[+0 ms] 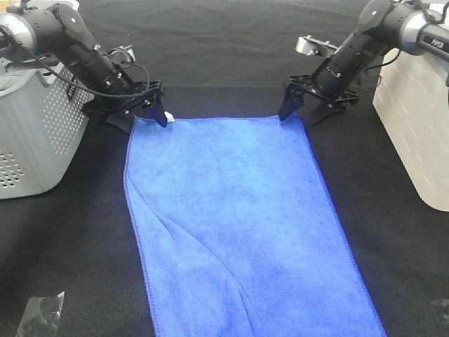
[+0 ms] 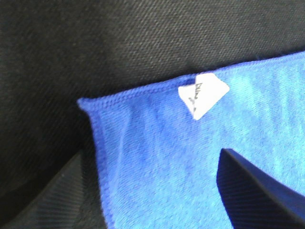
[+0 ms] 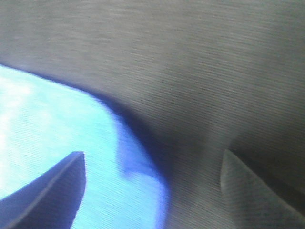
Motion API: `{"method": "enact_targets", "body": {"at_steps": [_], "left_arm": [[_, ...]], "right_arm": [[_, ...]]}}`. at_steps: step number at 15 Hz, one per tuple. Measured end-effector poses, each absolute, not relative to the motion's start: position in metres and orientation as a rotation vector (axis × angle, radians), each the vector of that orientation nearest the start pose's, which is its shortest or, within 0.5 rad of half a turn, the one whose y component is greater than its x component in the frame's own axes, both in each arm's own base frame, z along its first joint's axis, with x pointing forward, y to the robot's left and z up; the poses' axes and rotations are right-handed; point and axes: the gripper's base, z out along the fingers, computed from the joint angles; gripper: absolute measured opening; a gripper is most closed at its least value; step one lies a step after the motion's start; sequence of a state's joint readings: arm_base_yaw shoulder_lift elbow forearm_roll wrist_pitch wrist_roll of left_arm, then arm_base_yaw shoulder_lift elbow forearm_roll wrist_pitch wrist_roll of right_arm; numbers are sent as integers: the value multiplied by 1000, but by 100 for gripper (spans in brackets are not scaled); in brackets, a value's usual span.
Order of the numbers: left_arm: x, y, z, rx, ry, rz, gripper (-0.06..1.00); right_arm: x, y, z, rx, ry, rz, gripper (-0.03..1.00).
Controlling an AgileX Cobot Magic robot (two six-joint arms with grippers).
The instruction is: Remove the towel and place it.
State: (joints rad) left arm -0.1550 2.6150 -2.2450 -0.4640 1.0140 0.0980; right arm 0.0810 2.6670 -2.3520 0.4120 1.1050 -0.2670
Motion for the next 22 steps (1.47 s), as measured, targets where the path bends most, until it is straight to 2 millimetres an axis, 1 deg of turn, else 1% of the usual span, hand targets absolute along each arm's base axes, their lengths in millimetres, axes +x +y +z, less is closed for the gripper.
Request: {"method": "enact_targets", "body": {"at_steps": [3, 6, 8, 9, 10, 11, 12, 14, 15, 16, 19, 21, 22], "left_arm": [[524, -137, 102, 123, 2784, -689, 73], [520, -153, 102, 164, 2781, -704, 73], [520, -154, 101, 167, 2779, -706, 72], [520, -153, 101, 173, 2780, -693, 69], [520, -153, 100, 182, 2782, -677, 64], [520, -152, 100, 186, 2780, -665, 55], [521, -152, 98, 186, 2780, -657, 45], [521, -152, 94, 197, 2775, -647, 21], [522, -151, 93, 214, 2771, -640, 8], [522, -151, 93, 229, 2766, -636, 3], [523, -151, 93, 238, 2755, -624, 2], [527, -151, 102, 282, 2717, -591, 2], [531, -153, 111, 310, 2678, -586, 2]], "right_arm": [[536, 95, 100, -325, 2790, 533, 76], [535, 103, 99, -335, 2780, 541, 76], [535, 101, 97, -351, 2786, 504, 69], [536, 100, 96, -358, 2786, 480, 64], [536, 98, 96, -368, 2785, 451, 60], [537, 97, 95, -372, 2782, 432, 46], [538, 96, 94, -376, 2777, 410, 35], [539, 95, 93, -384, 2769, 390, 7], [539, 95, 93, -385, 2770, 389, 3], [539, 94, 93, -386, 2768, 383, 3], [541, 94, 93, -389, 2755, 364, 3], [545, 94, 95, -378, 2705, 336, 3], [549, 93, 98, -370, 2661, 315, 3]]}}
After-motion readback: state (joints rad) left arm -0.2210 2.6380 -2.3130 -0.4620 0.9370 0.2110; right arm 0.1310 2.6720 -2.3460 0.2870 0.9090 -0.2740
